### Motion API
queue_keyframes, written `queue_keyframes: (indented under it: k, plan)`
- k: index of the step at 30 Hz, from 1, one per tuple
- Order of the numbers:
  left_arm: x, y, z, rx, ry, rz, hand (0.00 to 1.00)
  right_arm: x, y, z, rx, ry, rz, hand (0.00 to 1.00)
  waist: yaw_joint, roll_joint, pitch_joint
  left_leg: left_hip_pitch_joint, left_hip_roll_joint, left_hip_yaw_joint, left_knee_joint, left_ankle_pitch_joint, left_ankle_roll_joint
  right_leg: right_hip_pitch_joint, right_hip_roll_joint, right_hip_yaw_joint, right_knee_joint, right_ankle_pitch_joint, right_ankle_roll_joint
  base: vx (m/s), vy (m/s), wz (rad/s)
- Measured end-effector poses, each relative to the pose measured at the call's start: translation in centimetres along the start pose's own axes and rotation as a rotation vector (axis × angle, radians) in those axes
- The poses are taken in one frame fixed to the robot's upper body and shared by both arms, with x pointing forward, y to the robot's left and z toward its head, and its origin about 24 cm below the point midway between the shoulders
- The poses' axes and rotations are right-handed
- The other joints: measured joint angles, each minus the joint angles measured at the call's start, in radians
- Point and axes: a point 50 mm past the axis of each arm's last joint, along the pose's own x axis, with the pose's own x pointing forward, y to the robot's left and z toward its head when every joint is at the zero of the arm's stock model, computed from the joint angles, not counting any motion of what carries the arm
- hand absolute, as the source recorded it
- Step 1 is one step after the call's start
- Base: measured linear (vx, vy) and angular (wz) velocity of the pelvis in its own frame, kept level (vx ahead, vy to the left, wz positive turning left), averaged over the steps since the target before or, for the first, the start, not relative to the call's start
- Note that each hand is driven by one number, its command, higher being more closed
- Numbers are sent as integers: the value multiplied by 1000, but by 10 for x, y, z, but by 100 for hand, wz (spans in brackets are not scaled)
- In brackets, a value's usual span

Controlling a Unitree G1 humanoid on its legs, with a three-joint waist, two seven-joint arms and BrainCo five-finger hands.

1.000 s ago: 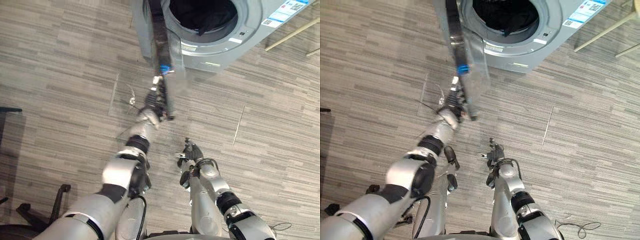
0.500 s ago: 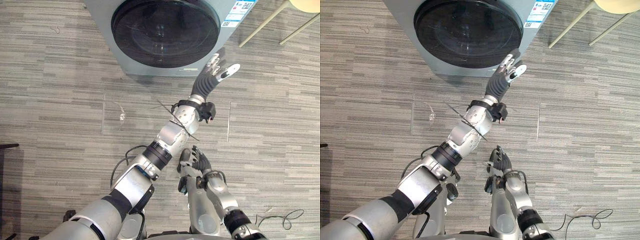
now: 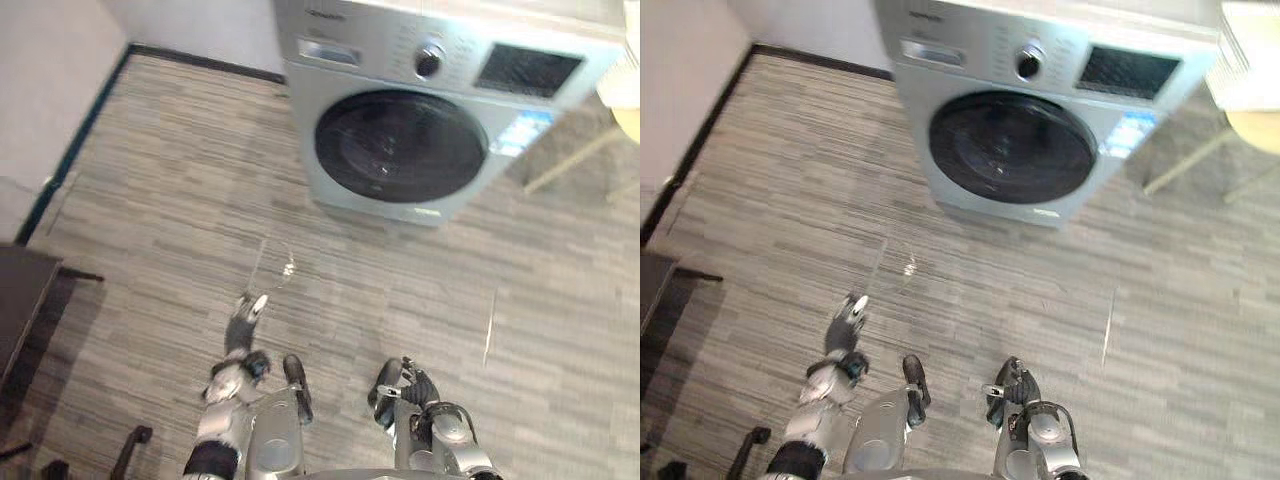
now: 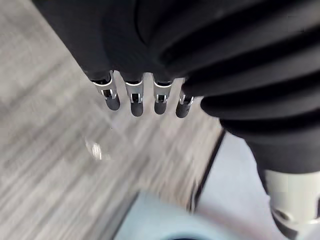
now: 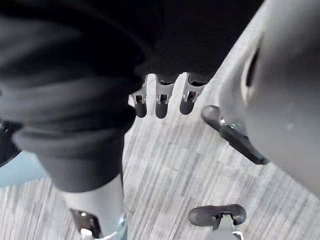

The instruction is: Pick up the laundry basket with both hands and put the clothes into the washing machine.

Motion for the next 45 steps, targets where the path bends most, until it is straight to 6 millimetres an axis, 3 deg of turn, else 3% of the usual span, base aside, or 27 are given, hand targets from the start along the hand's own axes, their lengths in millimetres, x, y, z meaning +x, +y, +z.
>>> queue_keyframes:
  k: [2, 3, 4, 6, 7, 8, 9, 11, 14, 17, 19, 21, 22, 23, 24, 25, 26, 28, 30, 31, 33, 36, 39, 41, 42, 43, 45]
  plan:
    - [-13, 26, -17, -23, 53, 134, 0, -1, -13, 0, -15, -5, -46, 0, 17, 26, -28, -8, 34, 132, 12, -49, 34, 67, -10, -105, 3, -30, 28, 22, 63, 142]
    - [-17, 33, -22, -27, 70, 164, 0, -1, -16, -3, -12, 2, -61, 0, 21, 30, -42, -7, 40, 157, 12, -64, 56, 73, -13, -130, 3, -33, 33, 72, 110, 86]
    - [-22, 42, -31, -28, 108, 201, 0, 0, -21, -3, 2, 10, -87, 0, 48, 25, -59, -8, 38, 189, 7, -67, 61, 73, -23, -144, 1, -38, 44, 140, 134, 62]
    - [-37, 56, -53, -56, 190, 289, 0, 5, -28, 7, 85, -13, -139, 0, 92, 5, -71, -2, -15, 179, 6, -98, 77, 97, -71, -162, 32, -34, 90, 202, 154, 68]
    - [-42, 61, -57, -55, 208, 305, 0, 4, -29, 6, 104, -12, -151, 0, 94, 3, -72, 3, -29, 160, 26, -114, 85, 115, -93, -175, 62, -38, 103, 241, 163, 102]
    - [-50, 61, -67, -73, 244, 320, 0, 1, -35, -1, 131, 7, -178, 0, 94, 2, -79, 18, -54, 109, 79, -154, 101, 152, -154, -181, 163, -54, 127, 287, 178, 126]
    - [-55, 60, -73, -80, 263, 321, 0, -2, -34, -8, 155, 24, -186, 0, 92, -1, -83, 39, -71, 64, 125, -192, 107, 159, -219, -153, 327, -45, 121, 299, 176, 131]
    - [-54, 57, -73, -69, 267, 285, 0, -3, -24, -12, 186, 37, -167, 0, 83, -10, -86, 82, -79, -10, 157, -237, 110, 93, -255, -1, 577, 22, 68, 291, 87, 112]
    - [-48, 51, -63, -40, 226, 236, 0, -3, -9, -11, 244, 35, -144, 0, 49, -40, -110, 125, -86, -128, 98, -229, 90, -63, -145, 147, 701, -73, 61, 333, -63, 111]
    - [-33, 30, -52, -26, 186, 144, 0, -9, -16, -20, 268, 48, -178, 0, 41, -49, -114, 133, -104, -271, 74, -229, 72, -152, -40, 257, 491, -110, 45, 250, -155, 139]
    - [-22, 9, -43, -33, 157, 71, 0, -17, -18, -35, 275, 97, -195, 0, 18, -37, -108, 132, -111, -431, 94, -248, 40, -189, 6, 439, 272, -98, 52, 307, -310, 218]
    - [-18, 5, -40, -34, 146, 63, 0, -17, -19, -34, 270, 91, -194, 0, 4, -36, -108, 134, -109, -526, 115, -267, -4, -189, 15, 527, 179, -70, 59, 334, -453, 190]
    - [-17, 9, -38, -24, 140, 70, 0, -17, -16, -33, 273, 92, -187, 0, -5, -50, -114, 130, -105, -617, 151, -306, -65, -183, 14, 593, 127, -19, 62, 381, -624, 170]
    - [-17, 11, -38, -15, 139, 71, 0, -18, -15, -35, 277, 96, -185, 0, -6, -60, -121, 135, -105, -646, 157, -321, -86, -180, 16, 602, 127, 25, 85, 319, -541, 159]
    - [-19, 11, -41, -14, 154, 74, 0, -17, -16, -35, 272, 99, -186, 0, -7, -59, -125, 144, -92, -675, 160, -334, -107, -180, 26, 594, 183, 34, 137, 235, -477, 84]
    - [-28, 7, -55, -26, 202, 77, 0, -16, -21, -32, 255, 89, -183, 0, 2, 3, -141, 153, -23, -692, 130, -322, -118, -191, 64, 531, 256, -36, 89, 278, -540, 70]
    - [-33, 6, -62, -34, 226, 81, 0, -15, -23, -29, 251, 82, -179, 0, -5, 16, -144, 164, -1, -691, 113, -288, -126, -198, 71, 504, 291, -74, 73, 338, -634, 57]
    - [-40, 4, -72, -54, 261, 97, 0, -15, -24, -31, 249, 87, -176, 0, -9, 21, -141, 163, 24, -684, 116, -218, -118, -174, 77, 458, 313, -115, 46, 224, -379, 58]
    - [-41, 15, -70, -76, 253, 144, 0, -16, -17, -34, 237, 101, -151, 0, -7, 15, -127, 75, 96, -603, 312, -71, -102, -64, 127, 381, 268, -152, -1, 263, -505, 69]
    - [-40, 18, -68, -86, 244, 160, 0, -17, -14, -34, 233, 102, -142, 0, -6, 10, -123, 41, 122, -562, 371, -37, -96, -36, 139, 367, 248, -155, -11, 189, -425, 46]
    - [-44, 24, -70, -92, 247, 184, 0, -16, -7, -34, 242, 100, -130, 0, -4, -3, -124, -53, 182, -358, 521, -72, -51, 46, 172, 327, 132, -141, -48, 161, -311, 26]
    - [-46, 25, -73, -91, 257, 189, 0, -13, -8, -35, 248, 118, -133, 0, -3, -8, -122, -79, 126, -200, 364, -104, -54, 100, 186, 306, -4, -72, -52, 237, -113, 13]
    - [-44, 28, -73, -102, 259, 204, 0, -8, -6, -31, 255, 118, -129, 0, 3, -5, -114, -70, 40, -187, 71, -86, -66, 130, 177, 300, -75, -43, -41, 252, 69, -4]
    - [-43, 28, -75, -108, 271, 214, 0, -9, -3, -32, 272, 123, -132, 0, 22, -2, -109, -50, 21, -193, -60, 33, -37, 163, 174, 296, -89, -46, -16, 264, 191, 3]
    - [-42, 29, -74, -111, 268, 220, 0, -9, -1, -33, 278, 128, -129, 0, 25, -20, -106, -31, 0, -192, -68, 89, 7, 181, 160, 297, -98, -53, 2, 292, 208, 29]
    - [-37, 32, -67, -107, 245, 223, 0, -8, 8, -29, 288, 115, -107, 0, 19, -41, -106, -35, -28, -191, -54, 79, 27, 201, 138, 286, -123, -50, 12, 279, 195, 36]
    - [-35, 33, -65, -107, 238, 225, 0, -5, 15, -24, 291, 104, -87, 0, 31, -53, -109, -37, -35, -181, -19, 54, 40, 218, 127, 287, -132, -50, 12, 186, 145, 11]
